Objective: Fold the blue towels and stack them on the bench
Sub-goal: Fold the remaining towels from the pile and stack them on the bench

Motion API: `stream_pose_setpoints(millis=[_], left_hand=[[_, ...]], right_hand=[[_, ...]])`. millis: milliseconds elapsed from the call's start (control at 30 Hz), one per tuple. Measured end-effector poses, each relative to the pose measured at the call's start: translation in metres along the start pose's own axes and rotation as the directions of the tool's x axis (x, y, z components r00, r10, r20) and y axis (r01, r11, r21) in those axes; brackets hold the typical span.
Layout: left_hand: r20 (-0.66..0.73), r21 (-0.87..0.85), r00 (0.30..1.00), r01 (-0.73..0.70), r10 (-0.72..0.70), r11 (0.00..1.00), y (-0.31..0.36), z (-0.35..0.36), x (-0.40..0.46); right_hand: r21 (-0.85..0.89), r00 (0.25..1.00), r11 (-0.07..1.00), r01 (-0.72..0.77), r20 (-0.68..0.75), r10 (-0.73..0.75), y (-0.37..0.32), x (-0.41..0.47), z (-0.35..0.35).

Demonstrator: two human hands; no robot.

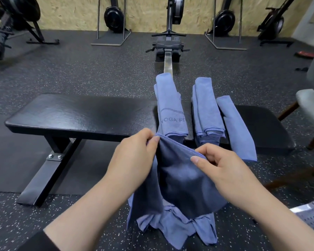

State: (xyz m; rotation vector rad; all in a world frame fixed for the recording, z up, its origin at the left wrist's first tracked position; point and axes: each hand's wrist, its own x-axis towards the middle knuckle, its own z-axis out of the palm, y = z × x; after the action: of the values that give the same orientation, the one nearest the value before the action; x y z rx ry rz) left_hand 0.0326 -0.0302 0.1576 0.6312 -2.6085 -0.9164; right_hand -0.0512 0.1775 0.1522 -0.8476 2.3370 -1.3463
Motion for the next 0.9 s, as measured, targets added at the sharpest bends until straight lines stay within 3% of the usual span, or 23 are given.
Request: stream_pose_setpoints(millis=[100,200,300,433,600,800,900], left_hand=[[0.114,0.035,0.991,-0.068,0.063,0.997,0.008,0.000,-0.008],[0.274,0.093,0.941,-0.231,0.198,0.969,0.019,0.003,-0.018],[0.322,0.085,0.916,-0.279,0.238,0.957,0.021,0.011,-0.023],[0.304,0.063,0.925,-0.259,0.228,0.964,0.017,0.014,-0.018],[0.166,-0.017,0.978,-0.127,0.128,0.992,0.006,0.010,-0.008],[0.165,-0.128,0.986,-0.006,0.027,0.992,0.003,0.003,-0.006],[0.162,-0.044,0.986,-0.027,0.034,0.999,0.004,0.000,-0.008]], right_hand=[[-0.011,0.999,0.999,0.039,0.005,-0.039,-0.001,-0.002,0.002],[-0.055,0.997,0.996,0.074,0.022,-0.073,-0.004,-0.001,0.005],[-0.078,0.994,0.993,0.090,0.072,-0.085,-0.007,-0.002,0.008],[-0.051,0.996,0.996,0.067,0.057,-0.064,-0.005,0.000,0.005],[-0.115,0.998,0.993,-0.039,0.036,0.044,0.002,0.002,-0.009],[0.121,0.990,0.985,-0.119,-0.056,0.127,0.006,0.003,-0.005],[0.081,0.990,0.991,-0.106,-0.083,0.113,0.003,0.002,-0.005]])
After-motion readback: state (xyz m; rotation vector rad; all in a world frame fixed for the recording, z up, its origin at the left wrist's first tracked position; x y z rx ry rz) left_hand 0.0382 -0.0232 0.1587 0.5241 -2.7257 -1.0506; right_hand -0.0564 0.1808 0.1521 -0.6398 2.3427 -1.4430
